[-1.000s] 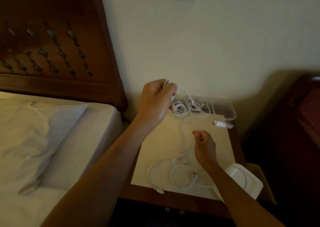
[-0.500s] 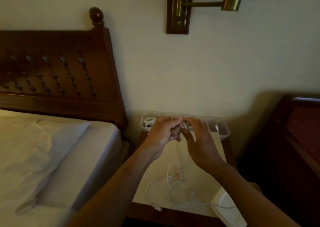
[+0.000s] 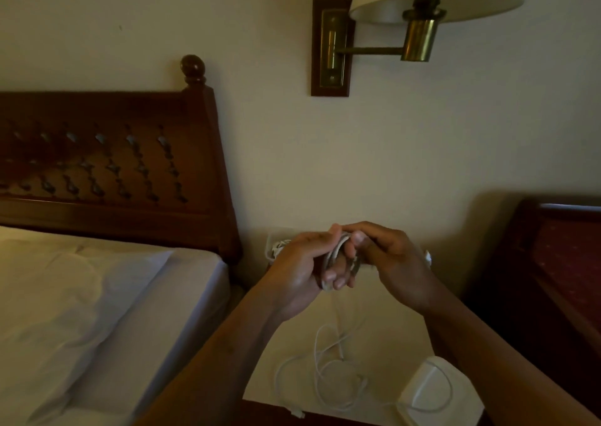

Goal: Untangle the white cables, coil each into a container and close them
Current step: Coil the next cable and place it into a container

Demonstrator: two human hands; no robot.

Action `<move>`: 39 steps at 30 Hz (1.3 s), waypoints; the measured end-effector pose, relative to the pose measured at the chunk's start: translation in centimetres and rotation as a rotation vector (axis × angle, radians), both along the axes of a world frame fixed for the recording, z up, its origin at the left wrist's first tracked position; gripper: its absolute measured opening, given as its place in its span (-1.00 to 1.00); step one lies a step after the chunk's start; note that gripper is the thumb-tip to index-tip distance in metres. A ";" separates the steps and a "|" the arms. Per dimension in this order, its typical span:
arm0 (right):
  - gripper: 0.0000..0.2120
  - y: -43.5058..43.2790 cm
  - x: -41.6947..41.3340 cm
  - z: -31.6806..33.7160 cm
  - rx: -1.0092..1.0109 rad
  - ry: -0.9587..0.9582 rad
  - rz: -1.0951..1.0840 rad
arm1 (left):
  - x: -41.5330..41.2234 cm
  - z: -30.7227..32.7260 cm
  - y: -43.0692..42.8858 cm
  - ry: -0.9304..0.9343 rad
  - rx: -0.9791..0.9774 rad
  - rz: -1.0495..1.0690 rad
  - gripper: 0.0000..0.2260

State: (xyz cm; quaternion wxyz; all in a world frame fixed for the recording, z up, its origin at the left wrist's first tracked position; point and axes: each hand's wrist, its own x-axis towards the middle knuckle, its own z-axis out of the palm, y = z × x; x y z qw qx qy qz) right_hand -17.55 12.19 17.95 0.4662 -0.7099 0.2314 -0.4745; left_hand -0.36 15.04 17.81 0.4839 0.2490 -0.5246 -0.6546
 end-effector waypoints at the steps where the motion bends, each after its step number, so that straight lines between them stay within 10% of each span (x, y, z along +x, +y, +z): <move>1: -0.73 0.1 0.0 0.1 0.010 -0.058 -0.017 | 0.0 0.2 0.1 0.011 -0.010 -0.047 -0.62; 7: -0.84 0.5 -0.1 0.3 0.145 -0.325 0.029 | 0.0 1.4 0.0 0.019 -0.045 -0.267 -0.44; 24: -0.63 0.2 1.4 0.2 0.176 -0.267 -0.107 | -1.3 2.0 1.1 0.120 -0.136 -0.035 -0.76; 32: -0.79 1.7 2.1 -1.6 -0.342 0.519 -0.392 | -0.4 2.8 -0.1 -0.020 -0.289 0.193 -0.79; 39: -0.82 3.7 0.6 3.0 -0.642 0.909 -0.422 | 0.8 1.8 -1.7 -0.706 -0.495 0.393 -0.76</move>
